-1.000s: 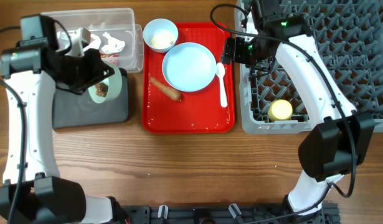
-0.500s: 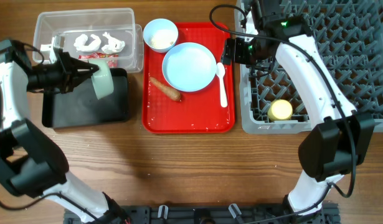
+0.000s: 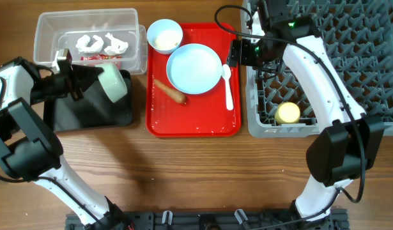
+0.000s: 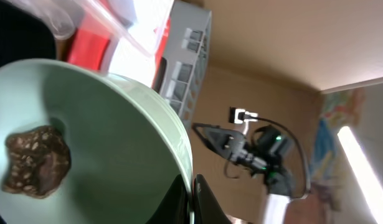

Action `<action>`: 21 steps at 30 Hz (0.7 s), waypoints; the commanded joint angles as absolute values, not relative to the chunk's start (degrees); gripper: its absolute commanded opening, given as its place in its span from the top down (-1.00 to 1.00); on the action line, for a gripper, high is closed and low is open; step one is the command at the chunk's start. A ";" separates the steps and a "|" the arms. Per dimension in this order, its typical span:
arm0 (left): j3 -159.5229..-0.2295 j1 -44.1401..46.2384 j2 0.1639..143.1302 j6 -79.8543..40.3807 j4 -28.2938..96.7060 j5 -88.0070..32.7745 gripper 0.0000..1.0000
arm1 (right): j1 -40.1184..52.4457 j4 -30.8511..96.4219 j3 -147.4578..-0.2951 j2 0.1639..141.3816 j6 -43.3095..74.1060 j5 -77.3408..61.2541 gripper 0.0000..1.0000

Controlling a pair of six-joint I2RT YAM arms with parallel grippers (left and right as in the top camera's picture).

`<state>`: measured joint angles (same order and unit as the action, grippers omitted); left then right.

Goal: Sort waste into correct bins and load items into the dishwasher rack
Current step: 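Tip the mint bowl over the black tray to dump the scraps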

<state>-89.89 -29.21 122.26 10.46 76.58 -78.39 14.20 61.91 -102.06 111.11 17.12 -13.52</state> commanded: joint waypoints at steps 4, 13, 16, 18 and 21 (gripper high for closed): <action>-89.86 -32.10 122.19 11.81 81.47 -85.80 0.92 | 14.28 62.65 -101.71 111.55 14.70 -13.80 -0.87; -89.89 -34.41 122.19 11.84 82.61 -85.93 0.92 | 14.28 63.11 -101.71 111.55 13.54 -13.82 -0.87; -89.89 -34.41 122.19 11.81 80.82 -85.89 0.92 | 14.28 63.09 -101.71 111.55 13.52 -13.82 -0.86; -89.89 -34.41 122.19 11.75 80.12 -85.93 0.92 | 14.28 63.07 -101.71 111.55 13.52 -13.80 -0.87; -89.89 -34.41 122.15 11.14 81.10 -85.95 0.92 | 14.28 63.09 -101.71 111.55 13.50 -13.80 -0.87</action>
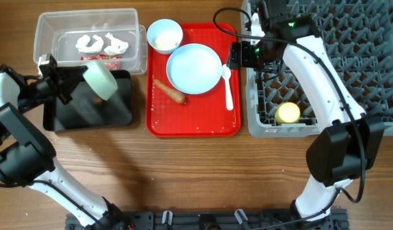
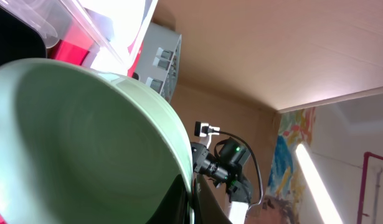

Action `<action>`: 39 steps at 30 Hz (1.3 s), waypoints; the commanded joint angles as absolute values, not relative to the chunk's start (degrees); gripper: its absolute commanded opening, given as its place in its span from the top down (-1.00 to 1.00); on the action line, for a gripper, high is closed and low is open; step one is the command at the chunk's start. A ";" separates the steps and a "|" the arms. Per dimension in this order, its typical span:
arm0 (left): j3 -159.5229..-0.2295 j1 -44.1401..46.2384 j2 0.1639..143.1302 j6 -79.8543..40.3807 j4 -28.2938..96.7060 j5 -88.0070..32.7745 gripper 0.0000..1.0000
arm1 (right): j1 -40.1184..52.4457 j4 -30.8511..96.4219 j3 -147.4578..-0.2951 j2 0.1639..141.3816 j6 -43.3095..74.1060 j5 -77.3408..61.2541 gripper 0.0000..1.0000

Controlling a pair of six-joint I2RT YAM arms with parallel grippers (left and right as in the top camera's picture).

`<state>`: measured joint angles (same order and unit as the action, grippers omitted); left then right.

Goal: Sort waste into correct bins and load items into the dishwasher rack
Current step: 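Tip the mint bowl over the black tray to dump the scraps, then set the mint bowl back on the red tray with the left gripper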

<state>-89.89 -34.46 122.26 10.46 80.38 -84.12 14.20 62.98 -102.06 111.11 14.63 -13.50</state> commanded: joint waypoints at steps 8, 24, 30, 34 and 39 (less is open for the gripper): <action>-91.22 -31.68 116.22 13.45 82.54 -83.24 0.93 | 14.28 63.07 -101.71 111.55 13.41 -13.80 -0.88; -94.08 2.81 103.42 -4.71 72.62 -27.11 0.92 | 14.28 61.10 -101.71 111.55 11.99 -13.82 -0.89; -94.06 16.16 105.54 -11.16 68.14 -19.09 0.92 | 14.26 60.84 -101.71 111.55 10.68 -12.95 -0.89; -94.02 24.29 106.83 -14.13 63.83 -13.13 0.92 | 14.09 60.58 -101.71 111.55 10.55 -11.05 -0.89; -93.97 32.45 109.82 -14.39 58.89 -5.21 0.92 | 11.25 59.61 -101.78 111.53 11.57 -11.05 -0.89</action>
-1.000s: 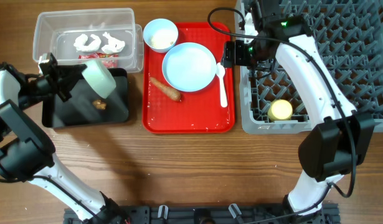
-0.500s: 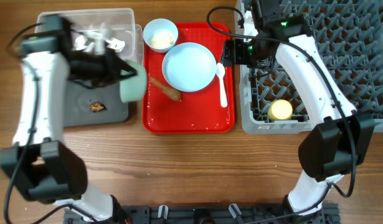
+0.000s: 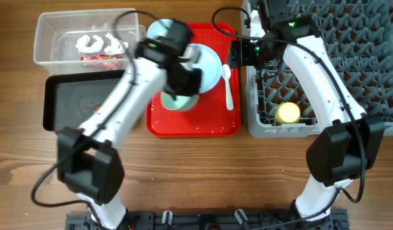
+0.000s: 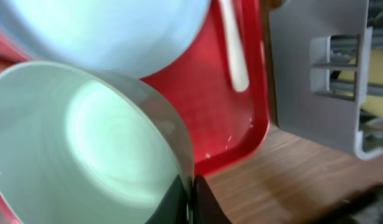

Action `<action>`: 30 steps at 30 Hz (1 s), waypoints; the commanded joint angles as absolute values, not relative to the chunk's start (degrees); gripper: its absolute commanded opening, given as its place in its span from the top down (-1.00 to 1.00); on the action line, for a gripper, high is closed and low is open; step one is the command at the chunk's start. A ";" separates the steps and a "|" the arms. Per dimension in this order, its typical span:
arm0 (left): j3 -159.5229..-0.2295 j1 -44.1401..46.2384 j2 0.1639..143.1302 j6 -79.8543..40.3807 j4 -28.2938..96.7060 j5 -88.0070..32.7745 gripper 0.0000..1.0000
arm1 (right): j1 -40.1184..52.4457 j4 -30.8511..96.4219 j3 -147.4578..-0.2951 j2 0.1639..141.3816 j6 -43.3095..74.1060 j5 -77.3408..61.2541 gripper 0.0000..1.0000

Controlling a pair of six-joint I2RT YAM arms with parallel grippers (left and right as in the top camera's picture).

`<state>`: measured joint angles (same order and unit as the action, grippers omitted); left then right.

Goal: Sort waste into correct bins and load items into the dishwasher rack
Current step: 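Set the mint bowl back on the red tray with the left gripper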

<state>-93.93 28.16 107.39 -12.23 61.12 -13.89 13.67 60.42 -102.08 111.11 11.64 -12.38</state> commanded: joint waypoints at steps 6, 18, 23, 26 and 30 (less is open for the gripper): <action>-93.97 38.20 114.24 -14.39 55.02 -3.75 0.92 | 4.80 59.02 -102.59 111.44 12.53 -17.65 -0.89; -94.02 42.94 116.88 -14.81 53.95 -3.73 0.25 | 1.50 59.13 -102.59 111.44 11.94 -20.73 -0.89; -94.17 40.32 115.00 -19.94 55.09 -3.29 0.04 | 1.52 59.24 -102.59 111.44 11.94 -20.99 -0.89; -94.17 36.86 111.85 -24.80 55.31 -2.50 -0.07 | 1.54 59.31 -102.59 111.44 11.92 -21.37 -0.90; -94.15 30.98 108.86 -32.97 55.29 1.21 -0.24 | 1.54 59.42 -102.59 111.44 11.94 -21.37 -0.89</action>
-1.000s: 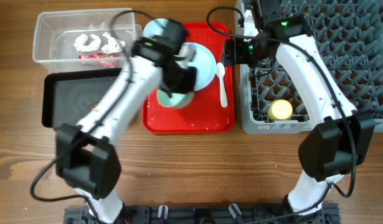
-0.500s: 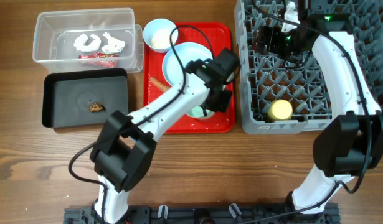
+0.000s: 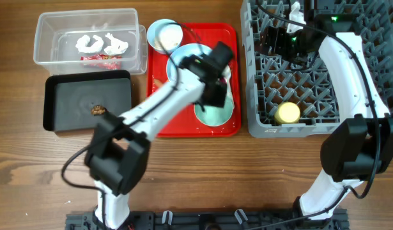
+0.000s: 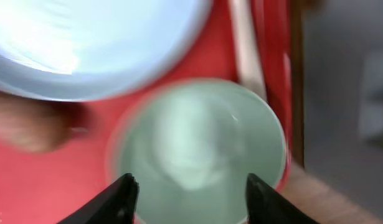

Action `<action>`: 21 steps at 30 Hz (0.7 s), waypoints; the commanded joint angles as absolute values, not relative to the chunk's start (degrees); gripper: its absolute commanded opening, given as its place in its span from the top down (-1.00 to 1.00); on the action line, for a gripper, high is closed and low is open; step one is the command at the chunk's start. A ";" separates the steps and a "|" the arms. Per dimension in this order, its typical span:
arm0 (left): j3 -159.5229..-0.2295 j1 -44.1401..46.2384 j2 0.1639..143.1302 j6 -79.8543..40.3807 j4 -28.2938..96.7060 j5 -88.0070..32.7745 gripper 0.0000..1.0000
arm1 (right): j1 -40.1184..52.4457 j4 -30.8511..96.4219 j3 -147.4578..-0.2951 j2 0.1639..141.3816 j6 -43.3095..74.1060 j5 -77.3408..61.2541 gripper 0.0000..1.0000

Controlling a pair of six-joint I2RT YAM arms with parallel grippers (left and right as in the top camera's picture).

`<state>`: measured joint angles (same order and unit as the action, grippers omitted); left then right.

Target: Sort waste into correct bins and load items into the dishwasher rack

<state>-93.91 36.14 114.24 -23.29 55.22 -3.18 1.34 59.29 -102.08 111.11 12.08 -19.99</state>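
The pale green bowl point(image 3: 216, 115) point(image 4: 197, 137) stands upright and empty on the red tray point(image 3: 164, 124), near its front right corner. My left gripper point(image 3: 212, 91) point(image 4: 191, 194) hangs open just above it, one finger on each side of the bowl. The blue plate point(image 3: 183, 59) point(image 4: 98, 43) lies behind it, with the white spoon point(image 4: 244, 43) at the right and a blurred sausage point(image 4: 29, 124) at the left. My right gripper point(image 3: 273, 39) is over the grey dish rack point(image 3: 375, 38); its jaws are too small to read.
A black tray point(image 3: 68, 96) at the left holds a brown lump point(image 3: 98, 110). Behind it stands a clear bin point(image 3: 39, 38) with white scraps and a red wrapper. A small white bowl point(image 3: 163, 35) sits at the red tray's back. A yellow item point(image 3: 287, 113) lies in the rack.
My left gripper was shut on the green bowl's rim over the tray's middle; now the bowl stands near the tray's front right corner and the gripper is open above it. The right gripper moved from the tray's edge to over the rack.
First my left gripper held the green bowl tilted over the black tray with a brown lump inside. Then the bowl was empty there. Later it was over the red tray, still gripped. Now it rests on the red tray, let go, and the lump lies on the black tray.
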 commanded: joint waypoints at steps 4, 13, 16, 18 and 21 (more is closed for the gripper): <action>-93.76 25.67 109.78 -35.55 54.63 2.46 -0.14 | 1.54 59.40 -102.59 111.44 11.94 -21.32 -0.89; -93.65 18.79 117.30 -49.36 56.05 4.60 0.06 | 1.54 60.51 -102.59 111.44 10.50 -21.30 -0.89; -93.65 18.02 119.09 -52.18 56.34 4.62 0.06 | 1.54 60.66 -102.59 111.44 10.48 -21.28 -0.89; -93.65 17.98 119.90 -53.12 56.40 4.84 0.05 | 1.54 60.66 -102.59 111.44 10.50 -21.28 -0.89; -93.65 17.98 121.08 -53.21 56.34 4.80 0.03 | 1.54 60.75 -102.59 111.44 10.48 -21.28 -0.89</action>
